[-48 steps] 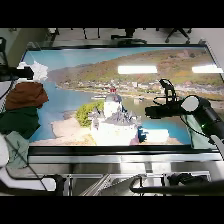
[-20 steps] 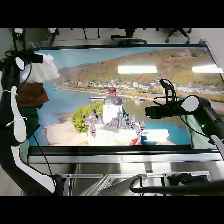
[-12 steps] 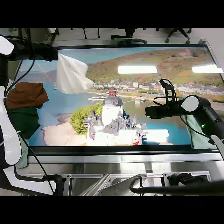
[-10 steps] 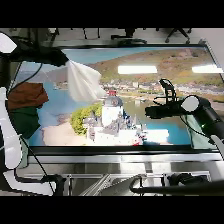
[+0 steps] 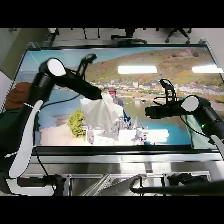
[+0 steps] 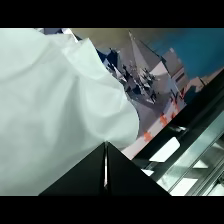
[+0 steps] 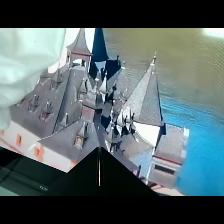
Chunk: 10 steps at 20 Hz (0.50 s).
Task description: Fold the shirts.
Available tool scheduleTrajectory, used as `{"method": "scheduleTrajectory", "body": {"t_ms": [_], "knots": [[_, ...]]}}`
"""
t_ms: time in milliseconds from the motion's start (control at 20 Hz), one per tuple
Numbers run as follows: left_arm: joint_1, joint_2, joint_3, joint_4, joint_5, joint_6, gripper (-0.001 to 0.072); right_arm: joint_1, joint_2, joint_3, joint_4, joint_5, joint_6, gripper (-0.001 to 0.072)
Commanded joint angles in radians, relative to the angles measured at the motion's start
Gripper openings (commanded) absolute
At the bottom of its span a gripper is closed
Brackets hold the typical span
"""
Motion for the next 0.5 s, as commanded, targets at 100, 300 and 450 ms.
{"method": "scheduleTrajectory", "body": {"t_ms": [100,300,450], "knots": [[-0.054,0.002,-0.13,-0.003,0.12,-0.005,0.0058,0.001,0.0,0.0,0.0,0.0,0.0,0.002],[0.019,0.002,-0.074,0.003,-0.014,-0.01,0.0701,0.001,0.0,0.0,0.0,0.0,0.0,0.002],[0.099,0.008,-0.111,0.003,-0.117,-0.024,0.0701,0.001,0.0,0.0,0.0,0.0,0.0,0.002]]}}
